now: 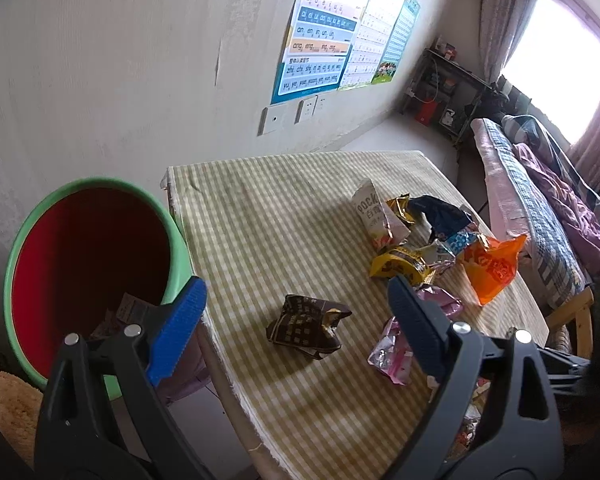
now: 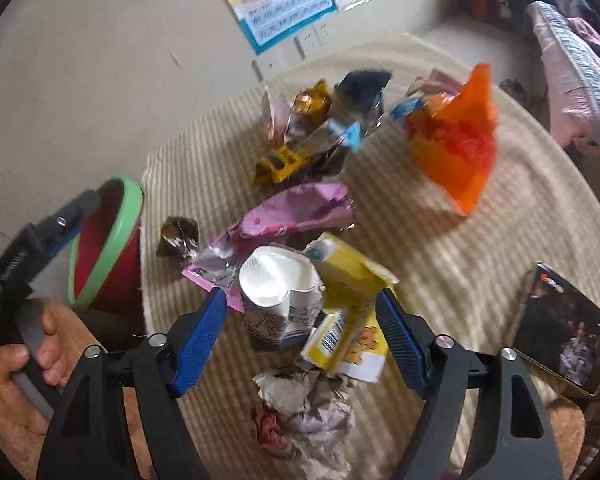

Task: Collect trash
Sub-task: 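Grasp the white paper cup with the right tool, then grasp the pink foil wrapper with the left tool while the right tool holds the cup, then move both tools over the red bin and release the wrapper and cup, then grasp the brown wrapper with the left tool while the right tool grasps the yellow carton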

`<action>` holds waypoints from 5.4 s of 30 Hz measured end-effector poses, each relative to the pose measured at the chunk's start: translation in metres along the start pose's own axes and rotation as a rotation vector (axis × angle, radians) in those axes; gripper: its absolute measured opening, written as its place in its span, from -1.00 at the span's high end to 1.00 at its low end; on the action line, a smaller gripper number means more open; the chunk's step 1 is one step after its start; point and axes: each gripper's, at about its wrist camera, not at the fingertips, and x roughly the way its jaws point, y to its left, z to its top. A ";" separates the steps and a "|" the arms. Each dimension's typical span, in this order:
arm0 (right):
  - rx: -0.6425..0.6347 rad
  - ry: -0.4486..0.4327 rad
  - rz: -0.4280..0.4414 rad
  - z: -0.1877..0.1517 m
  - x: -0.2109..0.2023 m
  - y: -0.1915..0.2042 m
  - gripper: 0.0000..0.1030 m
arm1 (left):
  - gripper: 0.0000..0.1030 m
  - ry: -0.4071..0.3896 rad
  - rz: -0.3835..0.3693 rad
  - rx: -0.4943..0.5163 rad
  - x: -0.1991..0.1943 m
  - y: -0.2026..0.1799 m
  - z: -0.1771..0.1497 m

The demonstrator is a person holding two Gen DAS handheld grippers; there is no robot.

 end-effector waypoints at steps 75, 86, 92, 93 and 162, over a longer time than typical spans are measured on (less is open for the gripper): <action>0.083 -0.233 0.105 -0.008 -0.051 0.010 0.12 | 0.76 0.096 -0.198 -0.005 -0.007 -0.004 0.015; 0.004 -0.188 0.153 0.003 -0.038 0.049 0.11 | 0.76 0.032 -0.104 -0.094 -0.040 0.049 0.030; -0.035 -0.186 0.172 0.014 -0.034 0.070 0.12 | 0.76 0.018 -0.085 -0.149 -0.052 0.073 0.032; -0.041 -0.187 0.175 0.015 -0.034 0.073 0.11 | 0.76 0.014 -0.080 -0.150 -0.054 0.075 0.034; -0.095 -0.211 0.047 0.036 -0.052 0.067 -0.41 | 0.44 0.096 0.001 -0.127 -0.029 0.057 0.030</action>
